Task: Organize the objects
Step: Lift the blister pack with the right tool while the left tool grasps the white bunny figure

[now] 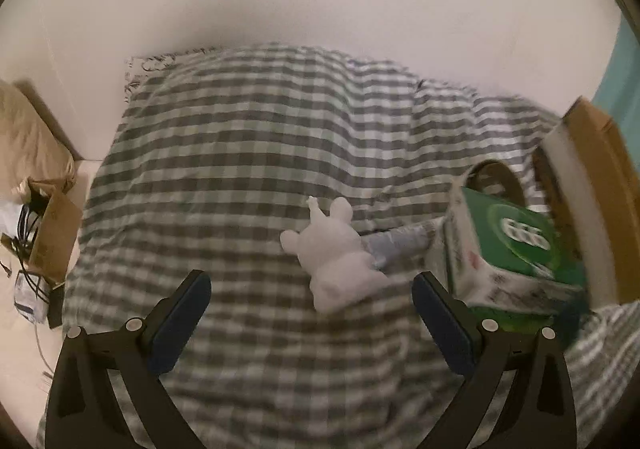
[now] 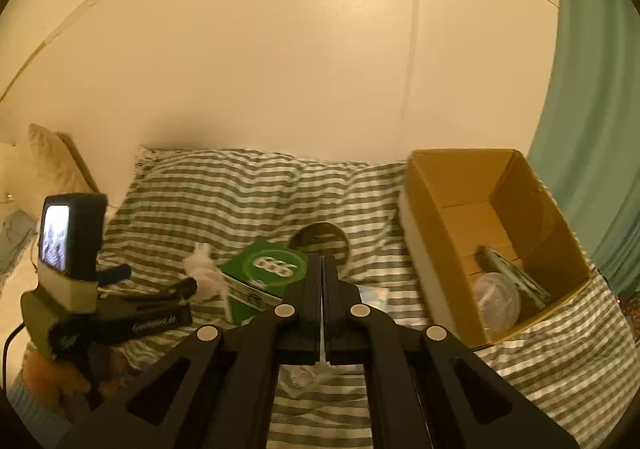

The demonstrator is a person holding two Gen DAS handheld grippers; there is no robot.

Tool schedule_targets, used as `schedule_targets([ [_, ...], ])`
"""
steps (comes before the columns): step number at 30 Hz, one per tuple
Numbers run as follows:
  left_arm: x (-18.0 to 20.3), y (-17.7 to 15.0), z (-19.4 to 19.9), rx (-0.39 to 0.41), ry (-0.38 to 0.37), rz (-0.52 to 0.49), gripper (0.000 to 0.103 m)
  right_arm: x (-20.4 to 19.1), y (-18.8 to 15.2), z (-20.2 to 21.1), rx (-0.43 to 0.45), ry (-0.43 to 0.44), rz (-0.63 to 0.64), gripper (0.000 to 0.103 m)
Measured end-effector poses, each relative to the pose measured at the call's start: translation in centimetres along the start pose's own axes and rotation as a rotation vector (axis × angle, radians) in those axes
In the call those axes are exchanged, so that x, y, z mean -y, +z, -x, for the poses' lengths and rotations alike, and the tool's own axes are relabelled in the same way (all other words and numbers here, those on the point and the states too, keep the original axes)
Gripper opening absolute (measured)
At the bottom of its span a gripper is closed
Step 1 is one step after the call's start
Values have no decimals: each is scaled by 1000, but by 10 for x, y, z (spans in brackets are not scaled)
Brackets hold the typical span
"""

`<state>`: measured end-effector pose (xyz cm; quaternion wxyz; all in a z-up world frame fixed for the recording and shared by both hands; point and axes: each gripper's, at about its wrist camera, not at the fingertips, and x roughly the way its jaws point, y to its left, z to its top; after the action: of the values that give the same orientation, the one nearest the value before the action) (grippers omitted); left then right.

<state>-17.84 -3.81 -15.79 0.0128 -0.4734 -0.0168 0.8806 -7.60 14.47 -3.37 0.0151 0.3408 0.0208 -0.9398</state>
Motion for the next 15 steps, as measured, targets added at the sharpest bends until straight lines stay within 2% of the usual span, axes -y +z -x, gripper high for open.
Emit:
schedule_targets([
  [4, 7, 4, -28, -56, -22, -9, 87, 13, -7, -21, -73, 68, 0, 0],
  [6, 13, 3, -43, -100, -34, -31, 68, 16, -12, -32, -98, 82, 10, 1],
  [7, 15, 2, -48, -121, -42, -38, 60, 16, -16, -37, -108, 78, 14, 8],
  [8, 16, 0, -52, -135, -45, -43, 60, 17, -19, -41, -117, 80, 12, 16],
  [9, 16, -2, -52, -130, -40, -48, 60, 17, -21, -44, -131, 100, 12, 41],
  [10, 16, -3, -50, -124, -41, -49, 60, 17, -22, -45, -137, 121, 14, 60],
  [13, 15, -7, -37, -100, -22, -56, 60, 16, -24, -40, -123, 160, 20, 63],
  [15, 12, -14, -19, -72, -4, -59, 60, 10, -29, -44, -160, 179, 32, 64],
])
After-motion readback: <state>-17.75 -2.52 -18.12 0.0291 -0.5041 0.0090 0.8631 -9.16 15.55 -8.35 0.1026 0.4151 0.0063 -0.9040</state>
